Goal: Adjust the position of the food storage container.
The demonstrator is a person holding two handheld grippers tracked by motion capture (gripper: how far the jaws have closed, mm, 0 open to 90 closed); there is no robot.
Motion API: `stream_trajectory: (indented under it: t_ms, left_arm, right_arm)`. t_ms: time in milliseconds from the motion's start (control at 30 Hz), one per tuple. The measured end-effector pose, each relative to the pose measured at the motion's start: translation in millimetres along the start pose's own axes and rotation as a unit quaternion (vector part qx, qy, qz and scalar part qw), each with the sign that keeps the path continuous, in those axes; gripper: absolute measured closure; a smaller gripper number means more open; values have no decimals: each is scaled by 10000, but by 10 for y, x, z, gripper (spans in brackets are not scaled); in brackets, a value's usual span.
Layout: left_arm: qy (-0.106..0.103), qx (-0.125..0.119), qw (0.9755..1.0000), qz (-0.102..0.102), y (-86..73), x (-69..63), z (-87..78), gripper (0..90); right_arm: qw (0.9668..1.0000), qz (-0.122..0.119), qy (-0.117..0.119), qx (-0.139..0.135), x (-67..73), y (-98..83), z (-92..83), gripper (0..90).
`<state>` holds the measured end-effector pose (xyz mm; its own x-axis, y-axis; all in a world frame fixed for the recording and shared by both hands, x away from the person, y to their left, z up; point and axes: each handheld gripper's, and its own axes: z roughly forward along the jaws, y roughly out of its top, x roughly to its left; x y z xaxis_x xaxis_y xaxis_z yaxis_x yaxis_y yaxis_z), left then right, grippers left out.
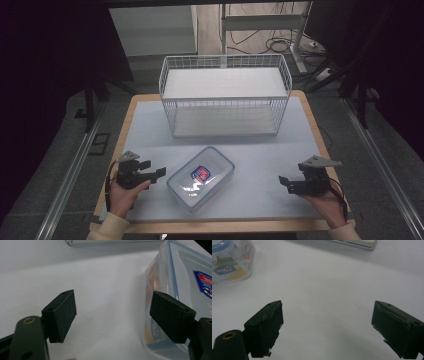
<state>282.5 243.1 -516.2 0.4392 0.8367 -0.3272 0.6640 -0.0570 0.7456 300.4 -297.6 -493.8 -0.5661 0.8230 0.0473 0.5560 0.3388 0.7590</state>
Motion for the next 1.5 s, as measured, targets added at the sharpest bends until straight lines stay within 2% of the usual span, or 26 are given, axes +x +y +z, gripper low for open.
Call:
stream_trajectory:
  t_ms: [233, 400, 500, 633, 767, 800, 867, 900, 933, 1000, 1167, 1200, 1267, 1433, 1500]
  left_arm:
    - [-49, -15, 9999, 95, 52, -49, -20, 206]
    - [-273, -157, 9995, 64, 115, -120, -123, 211]
    - [-325, -159, 9993, 70, 130, -154, -143, 214]
    - [-453, -151, 9988, 120, 170, -237, -168, 216]
    - [-557, -170, 9980, 264, 205, -357, -211, 218]
    - [-625, -155, 9975, 286, 217, -424, -235, 232]
    - [-645, -127, 9974, 307, 224, -464, -243, 243]
    - [-679, -112, 9971, 327, 228, -485, -248, 281]
    - [-776, -89, 9962, 385, 238, -531, -253, 309]
    - [-819, -47, 9956, 459, 250, -581, -246, 343]
    - [-949, -1, 9942, 507, 260, -658, -221, 348]
    - [-1001, 34, 9934, 566, 264, -726, -212, 347]
    - [-1028, 62, 9929, 601, 264, -764, -209, 347]
    - [-1271, 217, 9882, 832, 240, -1009, -193, 374]
    - [-1366, 273, 9859, 926, 220, -1098, -183, 452]
  right_arm:
    - [9998, 68, 126, 103, 6, -13, 20, 128]
    - [9998, 47, 148, 126, 53, -20, 3, 140]
    - [9998, 40, 157, 107, 54, -20, -4, 144]
    - [9998, 33, 172, 110, 48, -22, 0, 149]
    - [9997, -45, 185, 145, 68, -24, 12, 152]
    - [9997, -51, 187, 125, 79, -18, 5, 151]
    - [9998, -55, 180, 119, 83, -17, -1, 152]
    - [9998, -31, 170, 124, 87, -25, -10, 153]
    - [9997, -29, 176, 135, 87, -30, -9, 153]
    - [9997, -30, 168, 155, 83, -37, -2, 154]
    - [9997, -11, 174, 164, 76, -37, 9, 154]
    - [9997, 10, 167, 172, 71, -35, 12, 154]
    - [9997, 16, 160, 179, 70, -36, 14, 155]
    - [9997, 15, 132, 184, 74, -42, 4, 155]
    - [9997, 16, 133, 186, 76, -42, 6, 155]
